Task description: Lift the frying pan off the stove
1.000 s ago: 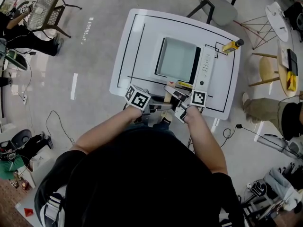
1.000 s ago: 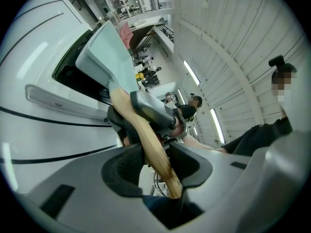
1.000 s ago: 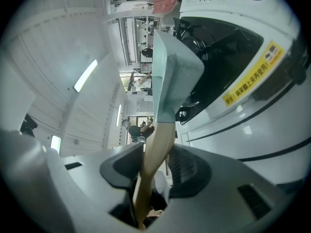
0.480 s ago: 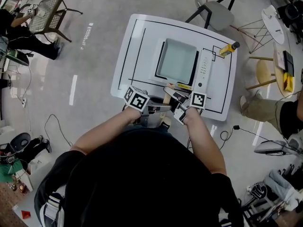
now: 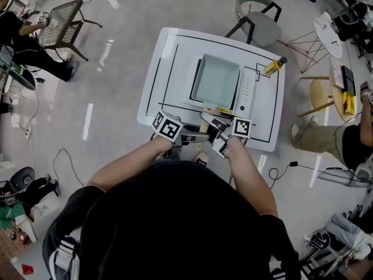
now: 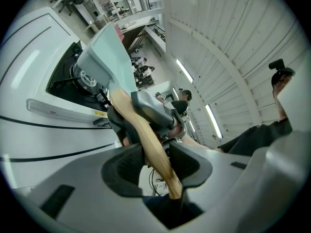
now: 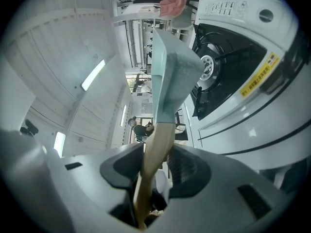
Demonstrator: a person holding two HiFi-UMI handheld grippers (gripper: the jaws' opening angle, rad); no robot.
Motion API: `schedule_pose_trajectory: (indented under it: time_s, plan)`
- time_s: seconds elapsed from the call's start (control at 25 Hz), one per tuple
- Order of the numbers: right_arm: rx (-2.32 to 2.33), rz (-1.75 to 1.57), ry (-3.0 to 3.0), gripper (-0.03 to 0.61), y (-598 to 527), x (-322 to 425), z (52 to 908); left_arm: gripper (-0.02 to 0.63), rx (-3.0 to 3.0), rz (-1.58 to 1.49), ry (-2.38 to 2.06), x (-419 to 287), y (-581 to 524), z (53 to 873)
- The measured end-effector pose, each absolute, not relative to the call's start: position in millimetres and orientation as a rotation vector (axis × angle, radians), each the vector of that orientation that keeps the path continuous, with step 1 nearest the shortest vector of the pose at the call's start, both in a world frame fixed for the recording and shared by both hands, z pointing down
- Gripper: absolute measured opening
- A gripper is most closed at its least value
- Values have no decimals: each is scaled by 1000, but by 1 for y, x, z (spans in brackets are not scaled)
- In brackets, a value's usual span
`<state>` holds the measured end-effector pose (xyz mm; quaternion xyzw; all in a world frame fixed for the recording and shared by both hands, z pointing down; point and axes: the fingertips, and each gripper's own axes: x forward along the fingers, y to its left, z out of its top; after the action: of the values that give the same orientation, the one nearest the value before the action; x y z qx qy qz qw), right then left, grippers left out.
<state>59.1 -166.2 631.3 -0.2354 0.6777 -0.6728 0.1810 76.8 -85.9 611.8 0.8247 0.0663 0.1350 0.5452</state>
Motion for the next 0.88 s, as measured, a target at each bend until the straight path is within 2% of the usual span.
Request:
schedule_pose_trajectory:
  time_s: [0.88]
  plan:
    - [-707, -1862, 1920, 153, -144, 50, 603, 169, 1981, 296, 203, 64, -64, 586]
